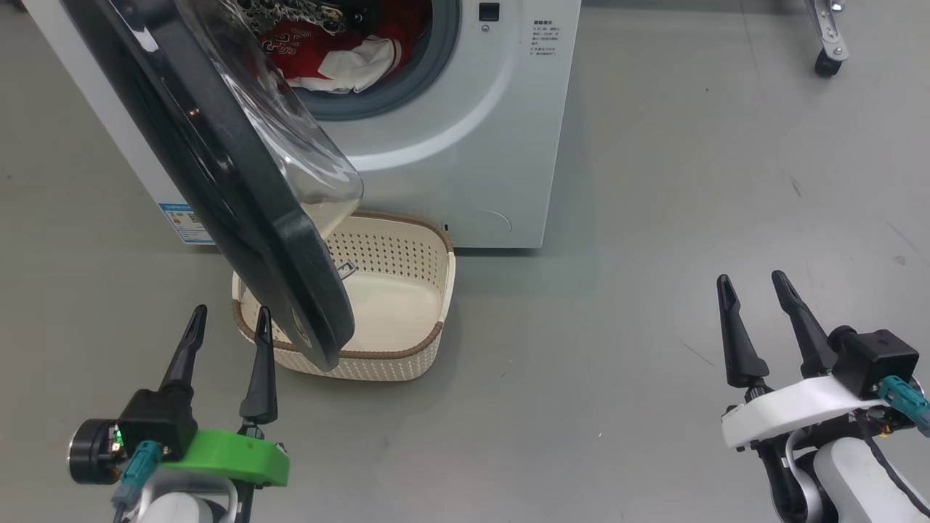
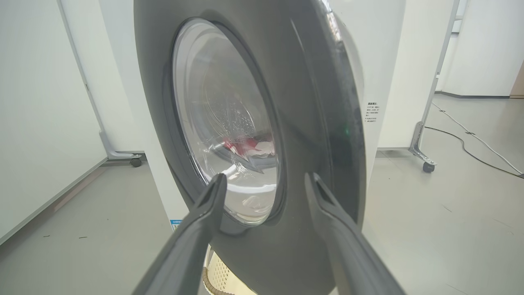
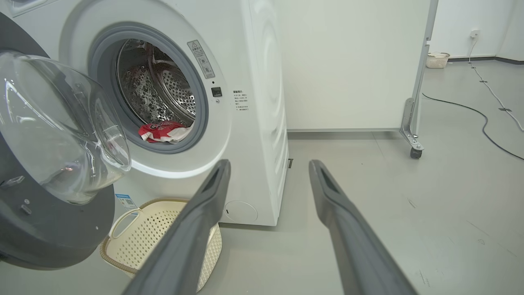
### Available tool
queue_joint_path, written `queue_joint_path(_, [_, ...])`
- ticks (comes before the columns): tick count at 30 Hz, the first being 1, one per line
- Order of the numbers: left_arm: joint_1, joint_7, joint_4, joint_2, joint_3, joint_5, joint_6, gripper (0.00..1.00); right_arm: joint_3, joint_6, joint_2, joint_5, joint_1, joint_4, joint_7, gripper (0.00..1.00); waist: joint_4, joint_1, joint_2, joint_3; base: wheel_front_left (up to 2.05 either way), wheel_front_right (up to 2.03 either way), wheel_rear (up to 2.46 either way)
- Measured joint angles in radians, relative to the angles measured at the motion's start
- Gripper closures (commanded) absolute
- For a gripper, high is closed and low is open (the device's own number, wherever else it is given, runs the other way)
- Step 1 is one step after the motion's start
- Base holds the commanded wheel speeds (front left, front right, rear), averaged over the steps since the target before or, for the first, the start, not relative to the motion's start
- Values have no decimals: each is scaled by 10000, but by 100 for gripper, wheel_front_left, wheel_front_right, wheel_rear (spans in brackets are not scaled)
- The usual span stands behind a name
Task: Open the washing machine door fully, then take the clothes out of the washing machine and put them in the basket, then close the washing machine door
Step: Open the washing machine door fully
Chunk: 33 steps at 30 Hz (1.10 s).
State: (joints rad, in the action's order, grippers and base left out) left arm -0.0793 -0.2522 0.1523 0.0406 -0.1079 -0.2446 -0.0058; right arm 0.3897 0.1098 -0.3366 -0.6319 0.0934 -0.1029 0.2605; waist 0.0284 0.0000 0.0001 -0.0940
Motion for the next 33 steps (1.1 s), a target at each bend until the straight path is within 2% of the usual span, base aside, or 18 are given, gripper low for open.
queue_joint_path(15, [17,0,8,-4,2,121,-174,0,-357,-63,345,276,-217,222,0,0,-50,0,0,-61,0,0,0])
queue_joint_path(33, [17,0,19,-6,25,163,-249,0,-769,-347,623,625,-433,286,0,0,-44,0,0,-136,0,0,0])
